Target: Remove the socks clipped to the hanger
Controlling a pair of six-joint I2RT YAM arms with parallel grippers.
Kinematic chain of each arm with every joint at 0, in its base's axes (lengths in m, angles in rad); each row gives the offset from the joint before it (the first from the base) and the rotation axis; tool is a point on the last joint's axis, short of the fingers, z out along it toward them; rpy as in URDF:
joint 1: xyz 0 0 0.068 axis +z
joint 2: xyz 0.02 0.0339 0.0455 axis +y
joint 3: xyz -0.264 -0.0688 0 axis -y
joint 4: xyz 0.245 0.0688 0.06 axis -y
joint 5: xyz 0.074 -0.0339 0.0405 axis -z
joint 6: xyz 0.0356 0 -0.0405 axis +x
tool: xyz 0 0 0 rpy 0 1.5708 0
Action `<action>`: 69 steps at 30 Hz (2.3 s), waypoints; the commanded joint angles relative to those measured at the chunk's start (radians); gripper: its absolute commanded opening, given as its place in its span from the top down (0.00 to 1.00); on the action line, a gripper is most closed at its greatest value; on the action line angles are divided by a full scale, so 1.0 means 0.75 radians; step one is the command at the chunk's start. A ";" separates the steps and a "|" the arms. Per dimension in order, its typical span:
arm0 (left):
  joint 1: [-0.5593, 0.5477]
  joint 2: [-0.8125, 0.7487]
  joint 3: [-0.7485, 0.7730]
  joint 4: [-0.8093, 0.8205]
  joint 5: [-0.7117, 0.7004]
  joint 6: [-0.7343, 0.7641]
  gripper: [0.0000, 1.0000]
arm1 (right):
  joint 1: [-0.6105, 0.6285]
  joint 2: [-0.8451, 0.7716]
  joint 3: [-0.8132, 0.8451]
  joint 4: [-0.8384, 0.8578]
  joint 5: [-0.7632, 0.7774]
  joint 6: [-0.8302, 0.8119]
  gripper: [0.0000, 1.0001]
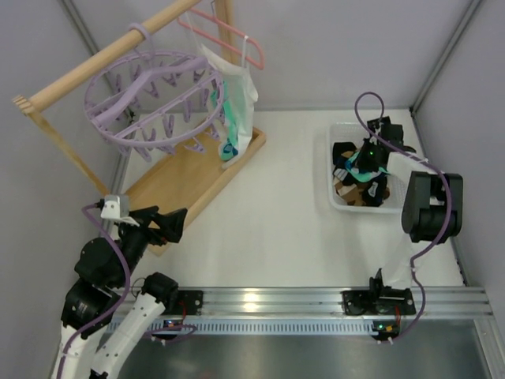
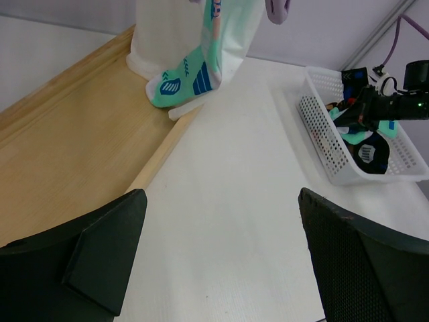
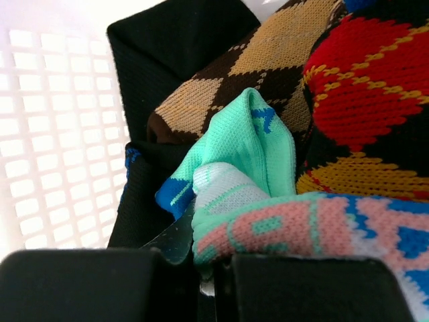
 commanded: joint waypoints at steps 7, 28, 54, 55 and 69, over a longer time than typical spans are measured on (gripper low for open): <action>-0.002 -0.046 -0.011 0.069 -0.001 -0.001 0.02 | -0.046 -0.250 -0.055 0.005 -0.178 0.088 0.47; 0.018 -0.245 -0.027 0.059 -0.308 -0.083 0.02 | 0.762 -0.772 -0.225 0.640 -0.205 -0.109 0.07; 0.032 -0.226 -0.029 0.063 -0.277 -0.060 0.02 | 1.233 0.331 0.642 0.903 0.611 -0.481 0.52; 0.032 -0.226 -0.029 0.063 -0.275 -0.058 0.02 | 1.235 0.331 0.640 0.925 0.615 -0.477 0.61; 0.045 -0.228 -0.027 0.063 -0.257 -0.058 0.02 | 1.361 0.010 0.354 1.075 0.425 -0.459 1.00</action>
